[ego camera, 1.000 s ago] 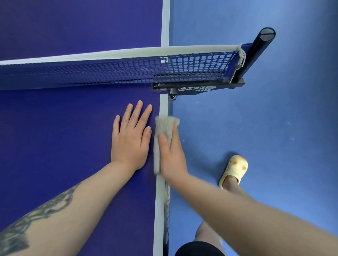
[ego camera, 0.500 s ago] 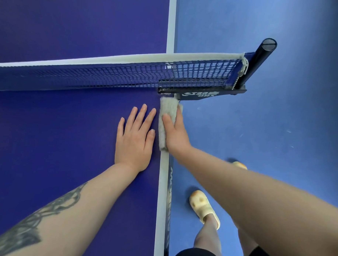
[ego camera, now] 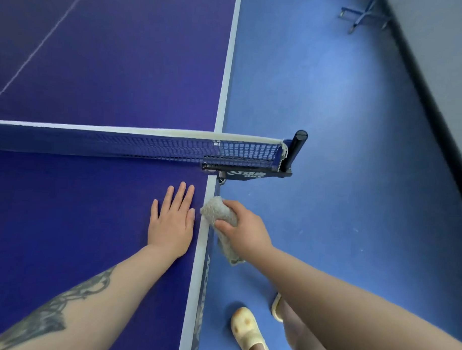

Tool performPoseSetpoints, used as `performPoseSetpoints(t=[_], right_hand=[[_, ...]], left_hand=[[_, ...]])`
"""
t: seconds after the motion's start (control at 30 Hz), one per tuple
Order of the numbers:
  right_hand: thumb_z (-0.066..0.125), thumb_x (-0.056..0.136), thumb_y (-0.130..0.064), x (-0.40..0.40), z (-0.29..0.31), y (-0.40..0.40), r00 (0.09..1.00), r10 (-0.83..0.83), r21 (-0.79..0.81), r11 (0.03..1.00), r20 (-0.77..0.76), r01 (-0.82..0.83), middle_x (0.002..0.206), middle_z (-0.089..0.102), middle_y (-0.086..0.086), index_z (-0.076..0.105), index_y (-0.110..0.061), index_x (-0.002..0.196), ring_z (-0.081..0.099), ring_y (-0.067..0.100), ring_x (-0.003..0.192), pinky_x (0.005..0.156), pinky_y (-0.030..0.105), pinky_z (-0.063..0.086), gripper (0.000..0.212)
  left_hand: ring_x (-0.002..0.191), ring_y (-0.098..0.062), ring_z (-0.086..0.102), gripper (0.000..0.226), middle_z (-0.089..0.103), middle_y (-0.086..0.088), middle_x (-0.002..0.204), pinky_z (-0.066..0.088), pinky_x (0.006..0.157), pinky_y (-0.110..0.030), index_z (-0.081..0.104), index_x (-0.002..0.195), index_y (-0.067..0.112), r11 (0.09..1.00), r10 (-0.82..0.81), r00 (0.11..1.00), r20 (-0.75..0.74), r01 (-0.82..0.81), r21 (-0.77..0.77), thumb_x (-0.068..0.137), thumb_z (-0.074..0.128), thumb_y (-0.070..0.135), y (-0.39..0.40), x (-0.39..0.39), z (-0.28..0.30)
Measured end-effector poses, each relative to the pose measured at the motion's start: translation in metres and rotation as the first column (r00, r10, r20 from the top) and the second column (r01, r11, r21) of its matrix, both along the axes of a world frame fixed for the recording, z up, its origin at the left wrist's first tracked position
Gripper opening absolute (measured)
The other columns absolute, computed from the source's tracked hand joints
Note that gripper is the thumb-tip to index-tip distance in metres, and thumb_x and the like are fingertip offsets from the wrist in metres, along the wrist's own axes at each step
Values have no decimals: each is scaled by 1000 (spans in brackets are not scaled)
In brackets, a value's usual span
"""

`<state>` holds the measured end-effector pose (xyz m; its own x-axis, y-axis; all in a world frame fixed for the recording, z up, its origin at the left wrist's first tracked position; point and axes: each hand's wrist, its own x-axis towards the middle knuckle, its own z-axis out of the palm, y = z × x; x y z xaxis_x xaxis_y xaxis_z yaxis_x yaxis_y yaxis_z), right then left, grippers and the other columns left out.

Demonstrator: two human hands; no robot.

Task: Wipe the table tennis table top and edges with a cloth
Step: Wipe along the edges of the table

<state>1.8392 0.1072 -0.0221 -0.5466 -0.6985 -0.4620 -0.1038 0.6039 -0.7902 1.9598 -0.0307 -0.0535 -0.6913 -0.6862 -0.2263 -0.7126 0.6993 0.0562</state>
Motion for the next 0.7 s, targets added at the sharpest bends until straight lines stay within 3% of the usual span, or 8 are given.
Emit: performPoseSetpoints(t=[0.07, 0.13, 0.27, 0.7], right_hand=[[61, 95, -38, -11, 23, 12, 992, 52, 30, 998, -116, -49, 119, 66, -5, 47, -38, 140, 61, 20, 108, 81, 32, 49, 48], [59, 96, -40, -20, 46, 24, 960, 135, 72, 990, -246, -120, 120, 65, -5, 44, -39, 142, 60, 21, 108, 78, 32, 48, 48], [51, 100, -38, -33, 77, 46, 853, 283, 196, 956, -438, -217, 123, 61, -3, 38, -38, 143, 57, 22, 108, 76, 33, 48, 45], [45, 103, -39, -97, 94, 85, 725, 467, 306, 884, -506, -355, 139, 52, -11, 31, -41, 147, 55, 19, 117, 71, 30, 39, 47]], left_hand=[[151, -14, -4, 56, -4, 10, 163, 7, 121, -44, 2, 156, 30, 994, 59, 998, 13, -60, 95, 104, 21, 38, 13, -6, 14], [150, -12, 6, 53, 9, 10, 163, 8, 121, -40, 19, 155, 29, 984, 91, 995, -49, -82, 159, 103, 33, 31, 27, -9, 31], [143, -7, 27, 41, 36, 11, 154, 10, 120, -33, 46, 141, 29, 963, 206, 950, -235, -155, 219, 101, 38, 26, 51, -9, 60], [138, -8, 35, 39, 41, 12, 149, 14, 119, -30, 50, 139, 27, 927, 366, 838, -406, -288, 241, 100, 44, 27, 112, -45, 93]])
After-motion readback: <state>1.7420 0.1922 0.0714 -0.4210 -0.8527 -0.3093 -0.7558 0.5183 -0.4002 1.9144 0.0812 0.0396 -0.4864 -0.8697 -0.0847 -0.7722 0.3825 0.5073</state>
